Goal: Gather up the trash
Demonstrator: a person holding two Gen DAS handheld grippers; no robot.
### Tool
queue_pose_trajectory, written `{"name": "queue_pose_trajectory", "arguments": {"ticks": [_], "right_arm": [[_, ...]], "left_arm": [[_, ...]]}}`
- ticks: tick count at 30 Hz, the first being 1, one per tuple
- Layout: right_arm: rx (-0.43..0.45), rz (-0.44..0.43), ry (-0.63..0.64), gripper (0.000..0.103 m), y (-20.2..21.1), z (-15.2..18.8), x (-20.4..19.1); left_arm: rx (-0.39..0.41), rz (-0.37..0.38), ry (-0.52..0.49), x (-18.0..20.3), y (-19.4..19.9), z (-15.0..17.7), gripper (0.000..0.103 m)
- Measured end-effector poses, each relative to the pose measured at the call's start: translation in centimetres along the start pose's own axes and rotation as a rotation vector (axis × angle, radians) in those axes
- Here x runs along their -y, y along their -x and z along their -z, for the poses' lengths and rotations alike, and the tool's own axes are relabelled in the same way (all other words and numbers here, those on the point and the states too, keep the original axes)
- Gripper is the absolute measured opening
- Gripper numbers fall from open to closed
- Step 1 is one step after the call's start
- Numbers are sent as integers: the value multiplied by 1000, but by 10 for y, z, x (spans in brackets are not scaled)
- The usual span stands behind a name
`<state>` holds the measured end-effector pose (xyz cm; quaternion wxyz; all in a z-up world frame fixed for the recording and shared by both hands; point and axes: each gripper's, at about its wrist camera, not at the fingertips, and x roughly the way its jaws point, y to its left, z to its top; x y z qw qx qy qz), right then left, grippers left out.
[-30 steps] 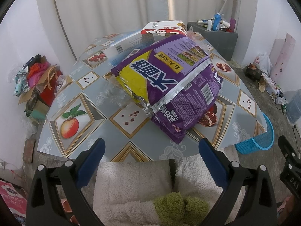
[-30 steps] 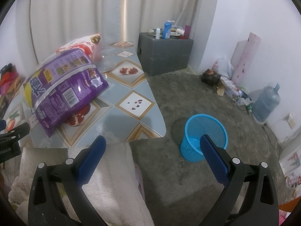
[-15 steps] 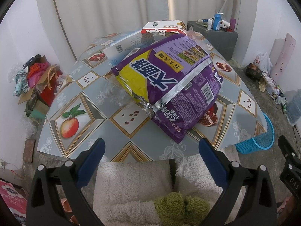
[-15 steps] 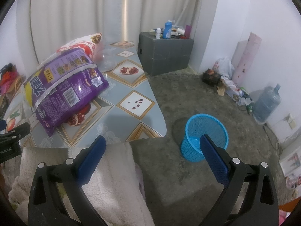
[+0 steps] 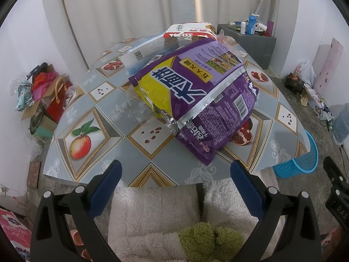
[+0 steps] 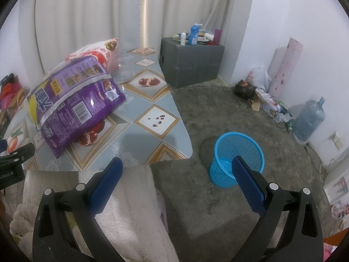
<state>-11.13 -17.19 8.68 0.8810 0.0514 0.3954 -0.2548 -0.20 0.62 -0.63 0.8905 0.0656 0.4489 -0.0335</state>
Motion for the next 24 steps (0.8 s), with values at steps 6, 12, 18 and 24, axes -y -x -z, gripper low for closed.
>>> {"name": "queue_pose_trajectory", "arguments": {"ticks": [6, 12, 18, 24], "right_arm": [[1, 1, 2, 95, 0, 0, 1], [0, 1, 2, 95, 2, -1, -1], [1, 0, 2, 95, 2, -1, -1], [0, 0, 0, 95, 2, -1, -2]], "left_arm": [[-1, 1, -1, 0, 0, 0, 97], [-1, 1, 0, 0, 0, 0, 97], [-2, 1, -1, 0, 0, 0, 97], [0, -1, -1, 0, 0, 0, 97]]}}
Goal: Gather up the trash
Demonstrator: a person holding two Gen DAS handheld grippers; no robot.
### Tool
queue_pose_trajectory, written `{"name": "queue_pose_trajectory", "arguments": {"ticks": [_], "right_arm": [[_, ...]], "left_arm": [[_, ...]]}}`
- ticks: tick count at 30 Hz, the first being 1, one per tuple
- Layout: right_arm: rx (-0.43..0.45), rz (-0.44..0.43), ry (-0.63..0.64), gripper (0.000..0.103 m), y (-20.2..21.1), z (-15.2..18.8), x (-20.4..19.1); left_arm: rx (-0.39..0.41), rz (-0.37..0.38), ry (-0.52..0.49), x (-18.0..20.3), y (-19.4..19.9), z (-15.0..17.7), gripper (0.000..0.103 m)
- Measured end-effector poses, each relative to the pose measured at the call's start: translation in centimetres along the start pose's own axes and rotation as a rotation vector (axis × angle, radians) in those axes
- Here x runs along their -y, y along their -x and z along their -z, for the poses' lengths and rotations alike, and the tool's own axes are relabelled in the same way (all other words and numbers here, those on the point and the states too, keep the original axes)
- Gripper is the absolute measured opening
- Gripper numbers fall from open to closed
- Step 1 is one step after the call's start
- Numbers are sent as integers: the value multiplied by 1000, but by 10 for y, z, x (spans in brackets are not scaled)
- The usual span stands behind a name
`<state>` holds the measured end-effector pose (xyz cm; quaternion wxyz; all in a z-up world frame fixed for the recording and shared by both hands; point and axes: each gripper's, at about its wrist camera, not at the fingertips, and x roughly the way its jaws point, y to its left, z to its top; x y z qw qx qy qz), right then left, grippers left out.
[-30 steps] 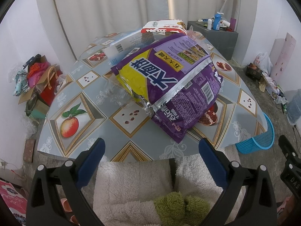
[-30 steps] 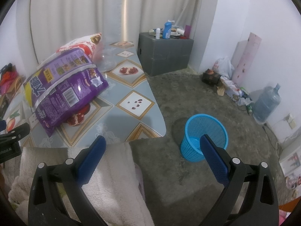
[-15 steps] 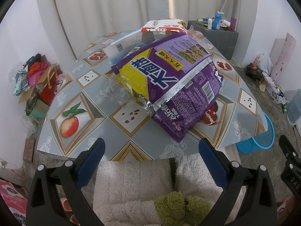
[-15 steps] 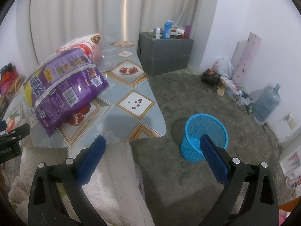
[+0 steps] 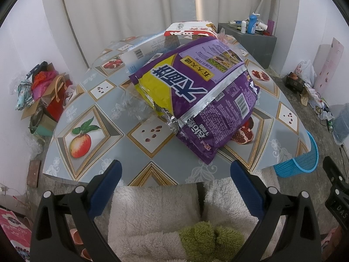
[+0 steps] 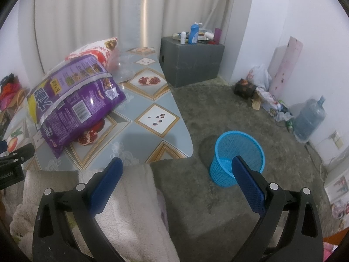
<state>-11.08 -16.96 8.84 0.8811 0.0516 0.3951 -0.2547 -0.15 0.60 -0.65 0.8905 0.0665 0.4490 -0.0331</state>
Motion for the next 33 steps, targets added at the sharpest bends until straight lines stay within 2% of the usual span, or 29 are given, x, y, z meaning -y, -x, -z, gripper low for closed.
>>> {"name": "queue_pose_trajectory", "arguments": {"ticks": [10, 15, 19, 26, 33], "right_arm": [[22, -46, -5, 95, -9, -4, -16], [88, -96, -6, 95, -17, -18, -19], [140, -132, 27, 95, -23, -28, -31], [160, -203, 69, 95, -30, -39, -46], [115, -226, 76, 95, -38, -36, -55]], "left_arm": [[45, -73, 9, -22, -3, -2, 97], [66, -84, 0, -35, -3, -14, 97], [102, -7, -1, -52, -3, -22, 97], [221, 174, 48, -78, 3, -25, 97], [200, 238, 61, -84, -6, -19, 97]]}}
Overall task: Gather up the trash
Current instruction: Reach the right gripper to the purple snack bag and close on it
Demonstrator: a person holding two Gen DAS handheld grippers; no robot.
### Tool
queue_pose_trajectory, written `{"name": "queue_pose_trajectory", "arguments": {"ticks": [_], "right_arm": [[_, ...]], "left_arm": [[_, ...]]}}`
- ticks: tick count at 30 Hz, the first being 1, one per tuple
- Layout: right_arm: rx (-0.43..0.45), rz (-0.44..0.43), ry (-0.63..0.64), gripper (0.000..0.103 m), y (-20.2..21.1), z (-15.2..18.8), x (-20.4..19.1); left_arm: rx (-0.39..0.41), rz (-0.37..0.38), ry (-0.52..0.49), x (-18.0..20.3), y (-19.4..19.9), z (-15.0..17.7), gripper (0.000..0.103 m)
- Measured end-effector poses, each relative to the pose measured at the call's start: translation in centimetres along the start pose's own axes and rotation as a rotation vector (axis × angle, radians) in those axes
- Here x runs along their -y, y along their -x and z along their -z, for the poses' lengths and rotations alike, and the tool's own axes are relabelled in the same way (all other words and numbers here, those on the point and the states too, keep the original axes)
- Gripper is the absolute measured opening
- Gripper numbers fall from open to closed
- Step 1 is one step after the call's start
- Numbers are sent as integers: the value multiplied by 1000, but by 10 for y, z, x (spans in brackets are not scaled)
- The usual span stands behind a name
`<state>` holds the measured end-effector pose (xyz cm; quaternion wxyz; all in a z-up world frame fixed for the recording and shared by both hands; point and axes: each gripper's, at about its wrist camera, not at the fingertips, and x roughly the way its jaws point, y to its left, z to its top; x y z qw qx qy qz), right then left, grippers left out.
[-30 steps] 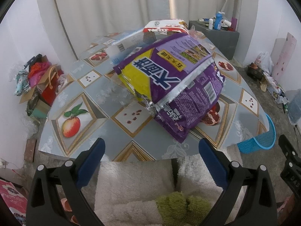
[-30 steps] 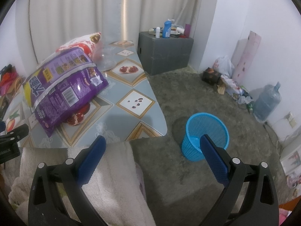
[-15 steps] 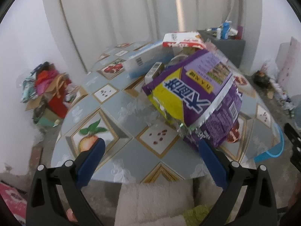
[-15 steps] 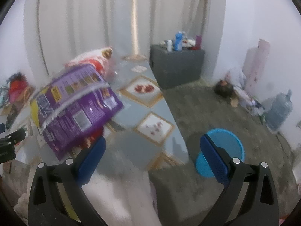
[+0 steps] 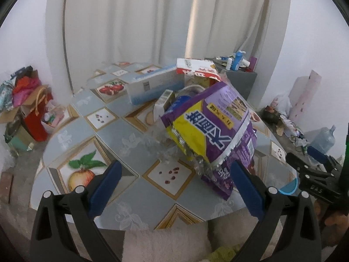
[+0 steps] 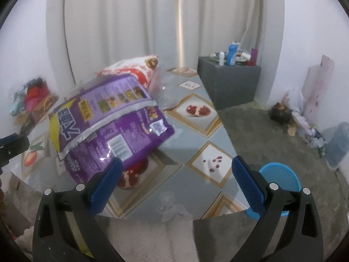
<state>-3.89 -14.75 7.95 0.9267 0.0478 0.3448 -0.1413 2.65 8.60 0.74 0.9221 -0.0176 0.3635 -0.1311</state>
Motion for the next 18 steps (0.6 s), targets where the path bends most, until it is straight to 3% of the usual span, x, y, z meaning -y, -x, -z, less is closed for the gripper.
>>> {"name": "queue_pose_trajectory", "arguments": {"ticks": [5, 8, 11, 15, 18], "right_arm": [[-22, -33, -21, 95, -3, -4, -4], [-57, -108, -47, 94, -9, -7, -8], [-108, -200, -98, 85, -19, -9, -11], [-202, -310, -169, 69, -39, -7, -16], [-259, -386, -253, 67, -55, -5, -13]], "left_arm": [[25, 18, -11, -3, -2, 2, 97], [71, 42, -5, -8, 1, -2, 97], [101, 73, 20, -15, 1, -10, 97], [125, 109, 47, -23, -3, -24, 82], [130, 133, 58, -27, -10, -35, 65]]}}
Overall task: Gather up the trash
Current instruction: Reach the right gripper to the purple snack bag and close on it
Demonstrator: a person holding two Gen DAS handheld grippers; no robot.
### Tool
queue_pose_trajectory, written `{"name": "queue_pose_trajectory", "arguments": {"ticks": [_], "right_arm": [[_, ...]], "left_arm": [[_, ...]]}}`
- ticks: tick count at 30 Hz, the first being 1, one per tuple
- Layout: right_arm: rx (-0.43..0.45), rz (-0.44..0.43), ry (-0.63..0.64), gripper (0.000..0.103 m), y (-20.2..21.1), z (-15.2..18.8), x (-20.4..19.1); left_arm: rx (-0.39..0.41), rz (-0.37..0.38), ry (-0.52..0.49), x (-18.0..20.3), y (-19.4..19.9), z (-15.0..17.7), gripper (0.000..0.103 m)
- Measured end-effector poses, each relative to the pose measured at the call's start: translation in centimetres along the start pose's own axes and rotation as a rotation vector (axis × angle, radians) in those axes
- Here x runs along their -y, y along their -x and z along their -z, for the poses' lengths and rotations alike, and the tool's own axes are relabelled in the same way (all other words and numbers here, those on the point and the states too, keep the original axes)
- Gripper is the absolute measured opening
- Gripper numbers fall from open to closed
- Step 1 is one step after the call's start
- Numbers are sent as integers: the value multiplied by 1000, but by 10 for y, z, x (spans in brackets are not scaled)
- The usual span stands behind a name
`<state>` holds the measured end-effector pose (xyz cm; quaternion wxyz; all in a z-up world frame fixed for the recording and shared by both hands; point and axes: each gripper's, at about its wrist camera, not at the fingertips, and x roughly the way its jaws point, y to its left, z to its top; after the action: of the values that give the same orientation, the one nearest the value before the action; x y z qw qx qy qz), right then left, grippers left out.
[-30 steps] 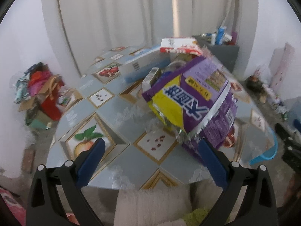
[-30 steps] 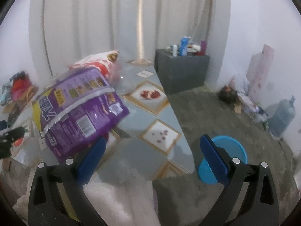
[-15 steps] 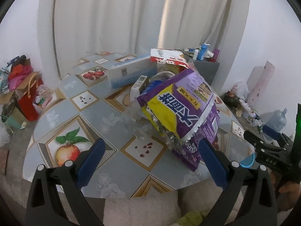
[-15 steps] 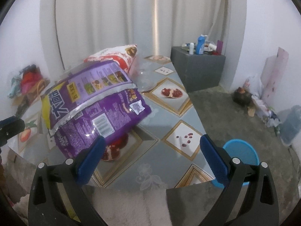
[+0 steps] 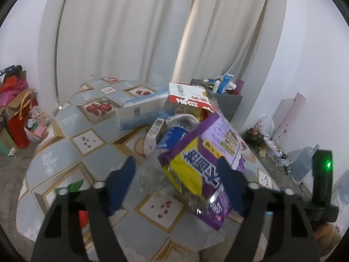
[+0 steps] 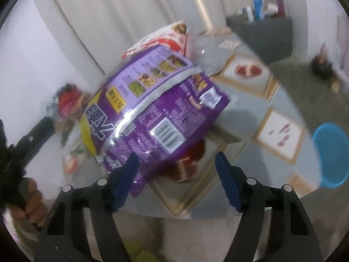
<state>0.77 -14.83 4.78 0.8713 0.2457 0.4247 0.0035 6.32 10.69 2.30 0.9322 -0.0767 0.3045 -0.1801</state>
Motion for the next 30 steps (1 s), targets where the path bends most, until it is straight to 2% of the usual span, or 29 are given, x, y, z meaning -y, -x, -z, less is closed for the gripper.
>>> {"name": "queue_pose_trajectory", "arguments": {"ticks": [1, 3, 4, 6, 11, 15, 21, 27, 30], "right_arm": [[-11, -21, -20, 67, -3, -1, 2], [-46, -79, -88, 67, -12, -3, 10], [-57, -97, -110, 67, -14, -3, 12], [-83, -146, -155, 67, -21, -3, 16], [-109, -227, -202, 67, -31, -2, 21], [-108, -294, -236, 67, -39, -4, 28], [-82, -350, -248, 67, -56, -18, 31], [-55, -426, -301, 67, -56, -14, 47], [-58, -420, -314, 55, -60, -10, 56]], "left_arm": [[1, 4, 2, -1, -4, -5, 61], [2, -6, -1, -1, -9, -9, 47], [-5, -26, -8, -1, -16, -12, 43], [-26, -44, -22, -3, -27, -14, 27], [-95, -85, -49, -7, -49, -7, 13], [-155, -115, -48, -11, -62, 1, 9], [-154, -129, -56, -11, -64, 2, 9], [-153, -143, -71, -6, -64, 2, 9], [-153, -145, -71, -6, -64, 3, 9]]}}
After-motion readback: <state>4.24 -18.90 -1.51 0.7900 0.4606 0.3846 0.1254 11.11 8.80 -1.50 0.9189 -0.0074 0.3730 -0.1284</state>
